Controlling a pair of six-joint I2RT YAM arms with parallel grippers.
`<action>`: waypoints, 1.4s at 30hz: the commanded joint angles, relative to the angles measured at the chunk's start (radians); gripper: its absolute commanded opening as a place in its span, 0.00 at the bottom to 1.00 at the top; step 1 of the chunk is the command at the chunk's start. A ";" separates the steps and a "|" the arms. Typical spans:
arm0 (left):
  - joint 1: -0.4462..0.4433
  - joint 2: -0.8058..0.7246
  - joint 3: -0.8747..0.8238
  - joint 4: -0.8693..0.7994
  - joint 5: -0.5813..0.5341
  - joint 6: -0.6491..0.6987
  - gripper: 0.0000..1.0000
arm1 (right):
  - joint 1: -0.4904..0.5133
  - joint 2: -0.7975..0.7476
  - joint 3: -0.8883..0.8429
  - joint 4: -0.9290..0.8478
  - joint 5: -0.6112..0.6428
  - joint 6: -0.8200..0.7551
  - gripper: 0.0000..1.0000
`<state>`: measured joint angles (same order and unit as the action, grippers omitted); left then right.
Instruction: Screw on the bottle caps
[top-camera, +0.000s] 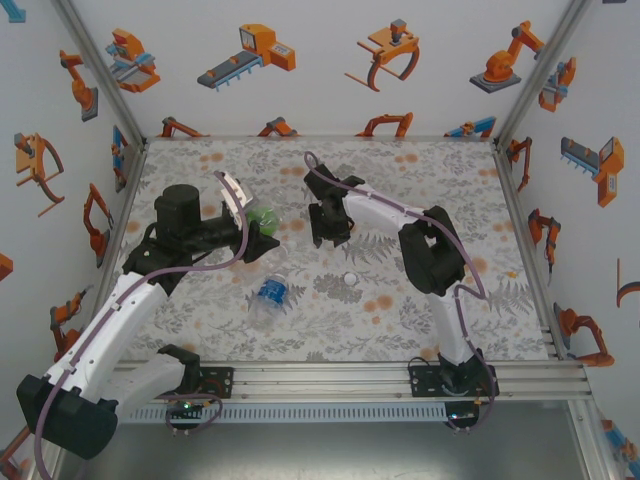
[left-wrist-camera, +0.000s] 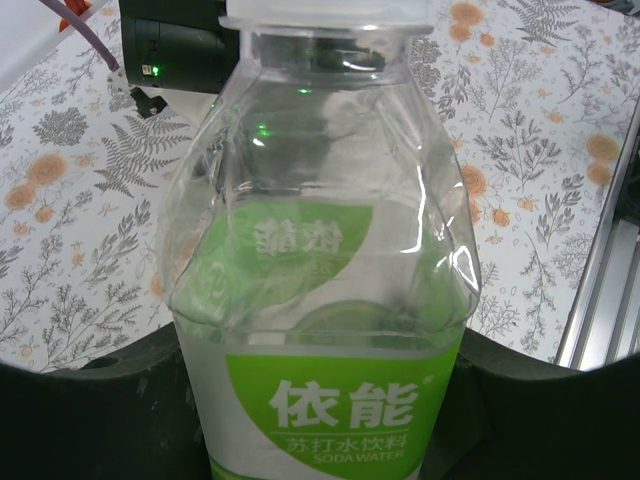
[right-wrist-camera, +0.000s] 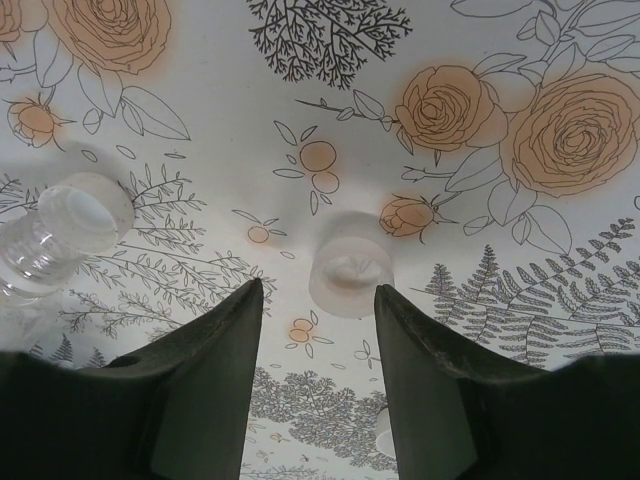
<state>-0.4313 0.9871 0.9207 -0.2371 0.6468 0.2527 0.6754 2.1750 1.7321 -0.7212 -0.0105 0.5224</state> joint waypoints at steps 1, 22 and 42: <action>-0.001 0.000 0.015 0.001 0.011 0.017 0.00 | -0.004 0.011 0.024 -0.023 0.006 -0.008 0.48; -0.001 -0.007 0.015 -0.002 0.011 0.020 0.00 | -0.004 -0.003 0.044 -0.044 0.033 -0.014 0.53; -0.003 -0.003 0.015 -0.002 0.011 0.019 0.00 | -0.004 0.029 0.042 -0.047 0.034 -0.020 0.54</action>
<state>-0.4313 0.9871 0.9207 -0.2405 0.6468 0.2527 0.6754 2.1872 1.7485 -0.7296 0.0017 0.5209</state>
